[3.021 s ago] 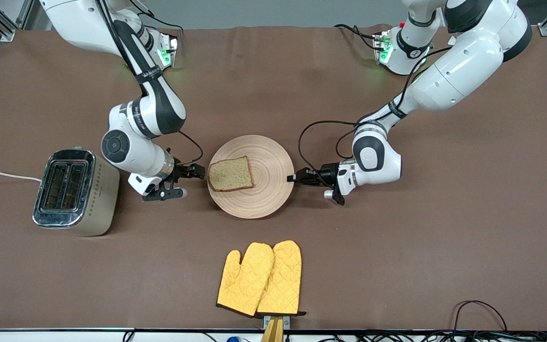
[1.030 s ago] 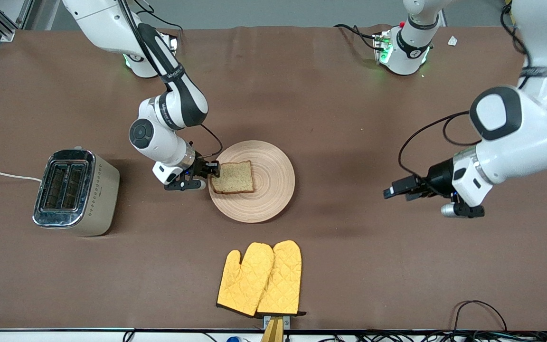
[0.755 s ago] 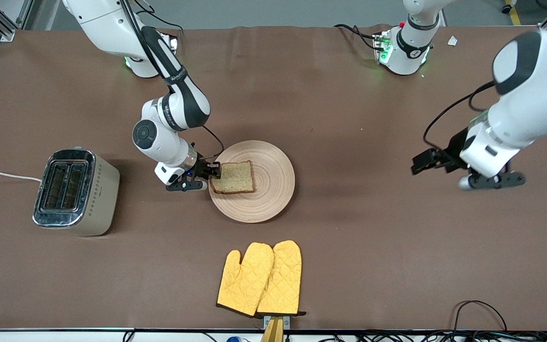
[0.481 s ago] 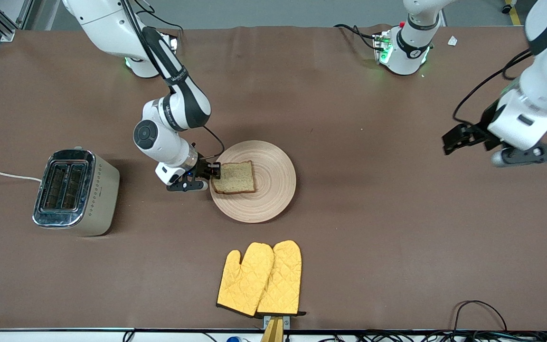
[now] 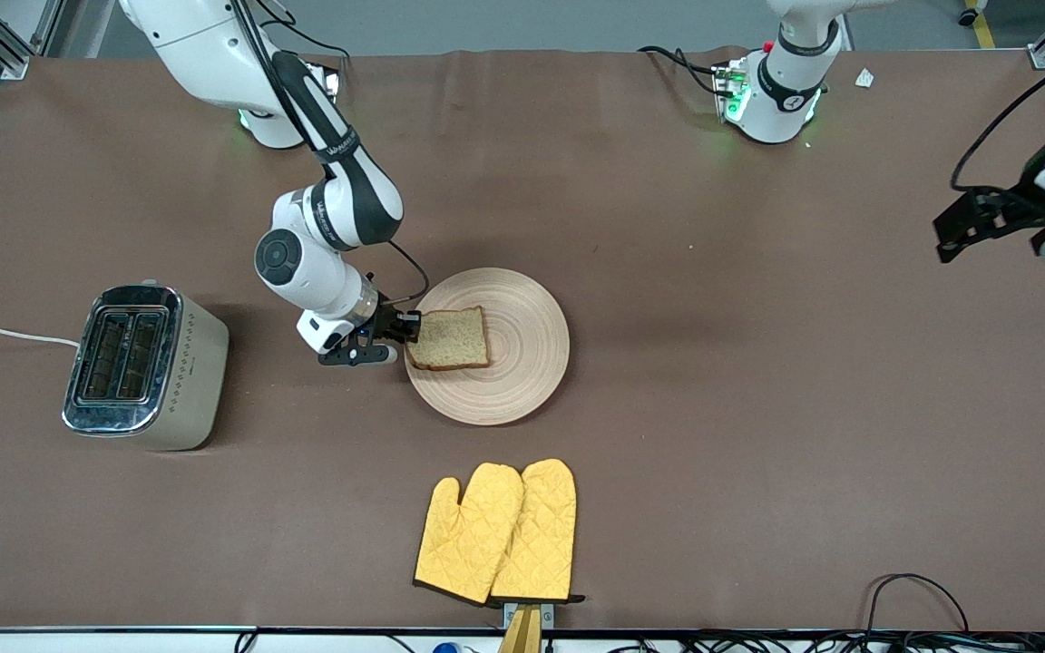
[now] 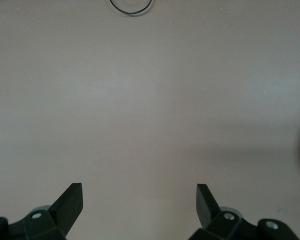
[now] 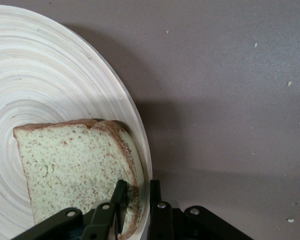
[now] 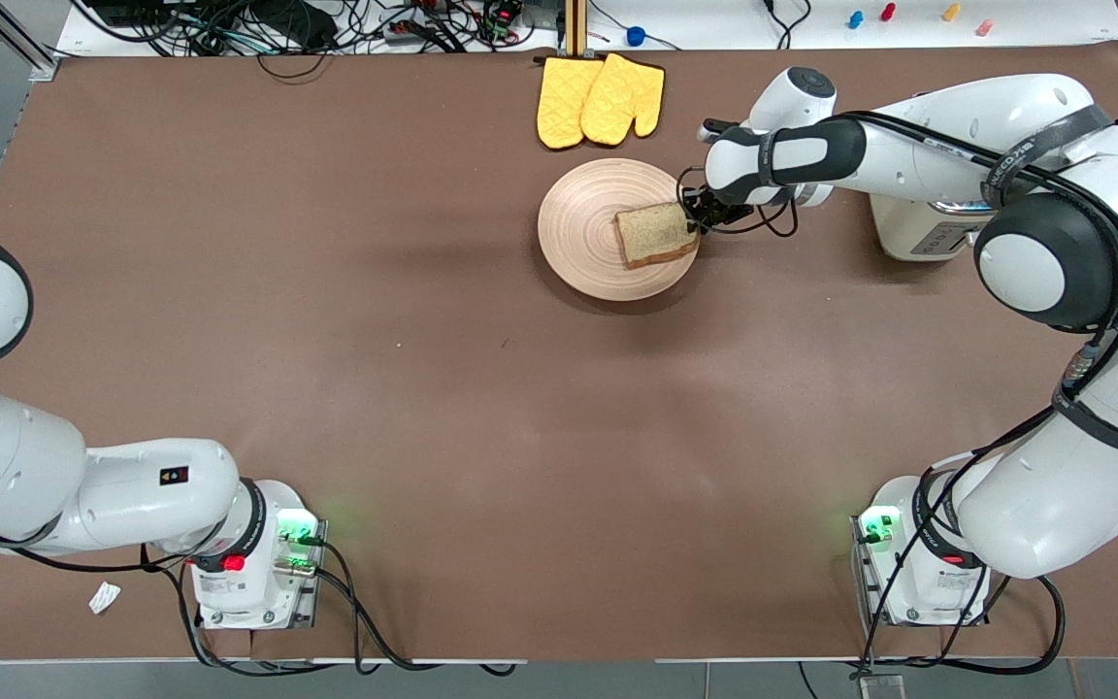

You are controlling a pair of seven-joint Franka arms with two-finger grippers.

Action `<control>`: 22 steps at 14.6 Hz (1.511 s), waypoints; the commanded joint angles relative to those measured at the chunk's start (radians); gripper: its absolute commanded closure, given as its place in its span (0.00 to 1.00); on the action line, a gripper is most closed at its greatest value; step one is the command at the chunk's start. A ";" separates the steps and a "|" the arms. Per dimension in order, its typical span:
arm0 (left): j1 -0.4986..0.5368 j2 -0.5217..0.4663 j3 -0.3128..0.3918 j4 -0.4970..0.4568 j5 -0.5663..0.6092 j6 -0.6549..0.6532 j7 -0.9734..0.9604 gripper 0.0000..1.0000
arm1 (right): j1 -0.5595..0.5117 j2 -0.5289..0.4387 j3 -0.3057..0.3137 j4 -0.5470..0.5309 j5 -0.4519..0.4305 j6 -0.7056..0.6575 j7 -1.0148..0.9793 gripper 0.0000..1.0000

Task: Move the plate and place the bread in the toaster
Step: 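Lift the bread with the right gripper and carry it over the toaster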

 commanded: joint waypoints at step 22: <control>-0.022 -0.086 0.086 -0.085 -0.100 -0.053 0.070 0.00 | -0.016 -0.212 -0.201 0.424 -0.569 -0.900 -0.044 1.00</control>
